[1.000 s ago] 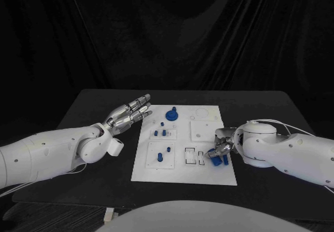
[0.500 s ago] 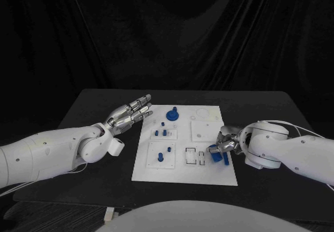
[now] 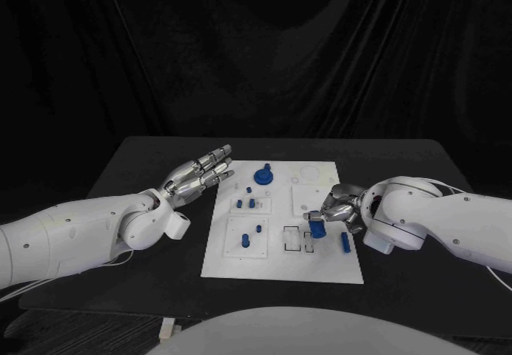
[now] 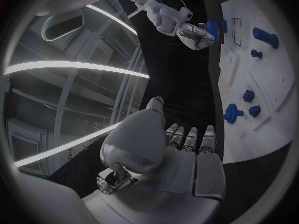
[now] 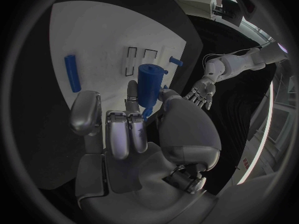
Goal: Assemble the parts on the task board
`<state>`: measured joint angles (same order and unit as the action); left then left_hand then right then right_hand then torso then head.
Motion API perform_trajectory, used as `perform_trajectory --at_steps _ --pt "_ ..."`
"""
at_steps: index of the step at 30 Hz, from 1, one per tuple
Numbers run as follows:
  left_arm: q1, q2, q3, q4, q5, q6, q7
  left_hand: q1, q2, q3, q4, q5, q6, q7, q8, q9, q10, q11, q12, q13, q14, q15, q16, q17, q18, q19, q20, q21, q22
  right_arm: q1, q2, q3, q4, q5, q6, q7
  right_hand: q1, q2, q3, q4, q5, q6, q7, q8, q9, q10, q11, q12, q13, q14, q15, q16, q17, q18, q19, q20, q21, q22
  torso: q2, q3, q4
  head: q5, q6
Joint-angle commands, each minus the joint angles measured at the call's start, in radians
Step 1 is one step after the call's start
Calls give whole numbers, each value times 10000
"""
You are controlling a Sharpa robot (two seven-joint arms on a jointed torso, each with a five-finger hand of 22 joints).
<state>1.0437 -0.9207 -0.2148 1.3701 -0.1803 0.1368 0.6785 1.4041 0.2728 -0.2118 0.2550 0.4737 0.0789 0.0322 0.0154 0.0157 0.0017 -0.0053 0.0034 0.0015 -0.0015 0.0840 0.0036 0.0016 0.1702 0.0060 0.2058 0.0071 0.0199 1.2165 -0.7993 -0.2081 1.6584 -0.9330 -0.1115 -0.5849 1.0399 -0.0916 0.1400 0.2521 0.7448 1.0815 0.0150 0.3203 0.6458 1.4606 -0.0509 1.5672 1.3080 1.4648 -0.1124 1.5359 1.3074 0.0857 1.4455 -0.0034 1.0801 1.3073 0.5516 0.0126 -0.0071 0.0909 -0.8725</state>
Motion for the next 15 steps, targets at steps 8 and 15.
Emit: perform_trajectory --at_steps 8,15 --pt "-21 40 9 -2 58 173 264 129 15 4 -42 42 43 42 27 7 -17 78 -34 -15 15 -25 -36 -16 88 16 18 -1 20 -322 431 3 -372 646 10 -70 -339 136 1285 -1131 -1457 -135 55 -132 -8 1102 -22 36 2628 928 22 -83 2013 95 -64 44 -152 1364 8 -2 11 29 -1" --pt "-36 60 9 -23 58 216 247 129 15 4 -42 42 43 42 27 7 -17 78 -34 -15 15 -25 -36 -16 88 16 18 -1 20 -460 702 3 -600 656 50 -94 -458 168 1228 -1047 -1885 -198 96 -243 -74 1102 12 36 2628 922 48 -103 1981 111 -82 65 -241 1342 6 -1 15 17 -1"
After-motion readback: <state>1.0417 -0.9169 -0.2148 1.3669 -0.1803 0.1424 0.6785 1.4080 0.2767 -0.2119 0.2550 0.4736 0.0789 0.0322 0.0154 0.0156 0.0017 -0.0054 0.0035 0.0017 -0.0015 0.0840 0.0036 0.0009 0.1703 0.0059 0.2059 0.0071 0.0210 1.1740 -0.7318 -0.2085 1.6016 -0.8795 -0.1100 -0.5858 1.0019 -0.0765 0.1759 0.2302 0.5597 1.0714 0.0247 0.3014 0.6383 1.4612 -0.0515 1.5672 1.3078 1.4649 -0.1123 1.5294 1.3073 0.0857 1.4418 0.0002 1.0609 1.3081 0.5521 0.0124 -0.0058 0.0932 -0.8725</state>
